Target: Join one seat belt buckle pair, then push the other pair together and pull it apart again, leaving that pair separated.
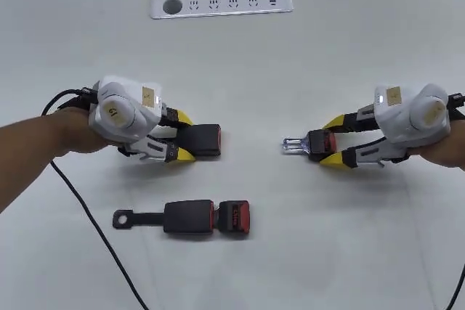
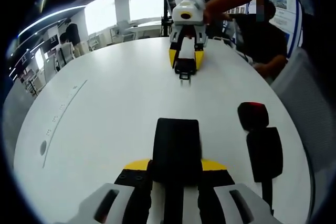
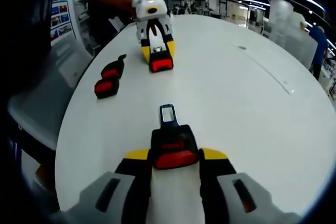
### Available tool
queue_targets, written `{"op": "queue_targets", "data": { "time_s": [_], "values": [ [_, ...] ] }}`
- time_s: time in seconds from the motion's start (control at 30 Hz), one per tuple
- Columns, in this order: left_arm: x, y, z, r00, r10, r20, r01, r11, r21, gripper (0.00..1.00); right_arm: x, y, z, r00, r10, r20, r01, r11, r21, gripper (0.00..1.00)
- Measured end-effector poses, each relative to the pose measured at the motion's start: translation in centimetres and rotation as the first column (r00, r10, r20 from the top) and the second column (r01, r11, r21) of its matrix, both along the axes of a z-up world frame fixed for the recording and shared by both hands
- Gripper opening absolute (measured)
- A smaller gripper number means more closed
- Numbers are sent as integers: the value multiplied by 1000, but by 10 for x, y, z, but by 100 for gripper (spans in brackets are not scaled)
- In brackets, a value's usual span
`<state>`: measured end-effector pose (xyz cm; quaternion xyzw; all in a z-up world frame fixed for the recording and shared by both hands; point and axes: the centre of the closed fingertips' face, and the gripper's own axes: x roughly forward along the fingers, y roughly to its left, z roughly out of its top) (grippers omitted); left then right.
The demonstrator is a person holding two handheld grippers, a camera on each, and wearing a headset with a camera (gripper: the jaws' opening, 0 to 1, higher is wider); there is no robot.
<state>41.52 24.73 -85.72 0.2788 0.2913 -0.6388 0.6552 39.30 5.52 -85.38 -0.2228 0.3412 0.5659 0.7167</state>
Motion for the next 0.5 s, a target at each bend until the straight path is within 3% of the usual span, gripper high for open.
{"op": "queue_targets", "data": {
  "time_s": [0.5],
  "values": [
    [1, -1, 3, 1000, -5, -7, 5, 1000, 8, 35, 14, 37, 0, 1000, 7, 18, -8, 999, 34, 36]
  ]
}}
